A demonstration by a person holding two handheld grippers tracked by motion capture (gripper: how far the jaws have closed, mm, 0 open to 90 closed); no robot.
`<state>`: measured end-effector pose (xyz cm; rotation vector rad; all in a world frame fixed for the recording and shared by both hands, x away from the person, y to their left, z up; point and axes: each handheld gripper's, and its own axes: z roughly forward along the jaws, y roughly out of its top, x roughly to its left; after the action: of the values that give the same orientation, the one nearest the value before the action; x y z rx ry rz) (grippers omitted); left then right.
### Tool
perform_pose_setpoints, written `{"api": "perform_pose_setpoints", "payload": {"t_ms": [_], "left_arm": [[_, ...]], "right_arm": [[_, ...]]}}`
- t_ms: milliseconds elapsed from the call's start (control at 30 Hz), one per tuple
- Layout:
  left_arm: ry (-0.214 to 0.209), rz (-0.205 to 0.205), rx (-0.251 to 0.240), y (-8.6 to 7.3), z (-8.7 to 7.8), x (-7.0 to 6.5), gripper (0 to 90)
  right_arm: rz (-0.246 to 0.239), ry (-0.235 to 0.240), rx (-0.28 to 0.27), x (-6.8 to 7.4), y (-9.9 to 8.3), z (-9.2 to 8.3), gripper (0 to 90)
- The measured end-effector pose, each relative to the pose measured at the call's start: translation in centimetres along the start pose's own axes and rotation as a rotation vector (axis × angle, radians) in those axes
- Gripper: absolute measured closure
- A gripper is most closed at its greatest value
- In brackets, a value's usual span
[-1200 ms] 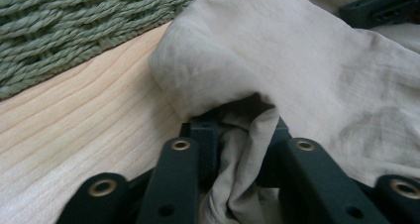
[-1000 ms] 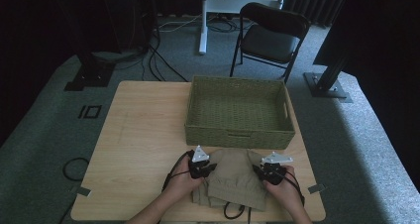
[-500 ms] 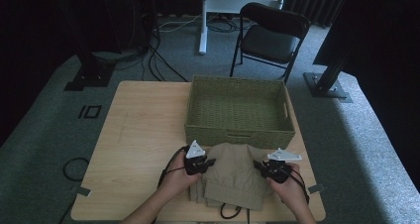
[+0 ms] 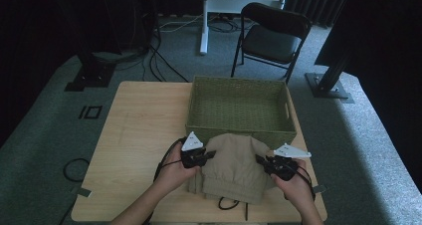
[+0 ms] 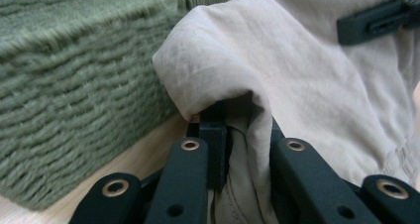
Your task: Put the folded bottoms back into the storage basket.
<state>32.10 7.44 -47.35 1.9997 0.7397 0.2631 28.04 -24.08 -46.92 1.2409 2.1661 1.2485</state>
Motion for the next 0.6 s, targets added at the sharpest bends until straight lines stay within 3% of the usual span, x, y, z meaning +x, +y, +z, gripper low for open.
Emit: {"api": "perform_pose_setpoints", "payload": {"t_ms": [433,600], "left_arm": [[0.011,0.046,-0.077,4.8,-2.0,0.4,82.5],[0.012,0.031,-0.103,6.2,-2.3,0.8,82.5]], "right_arm": [[-0.002,0.016,-0.091,-0.6,4.0,-2.2,83.6],[-0.003,0.027,-0.121,-1.1,5.7,-2.7,83.6]]}}
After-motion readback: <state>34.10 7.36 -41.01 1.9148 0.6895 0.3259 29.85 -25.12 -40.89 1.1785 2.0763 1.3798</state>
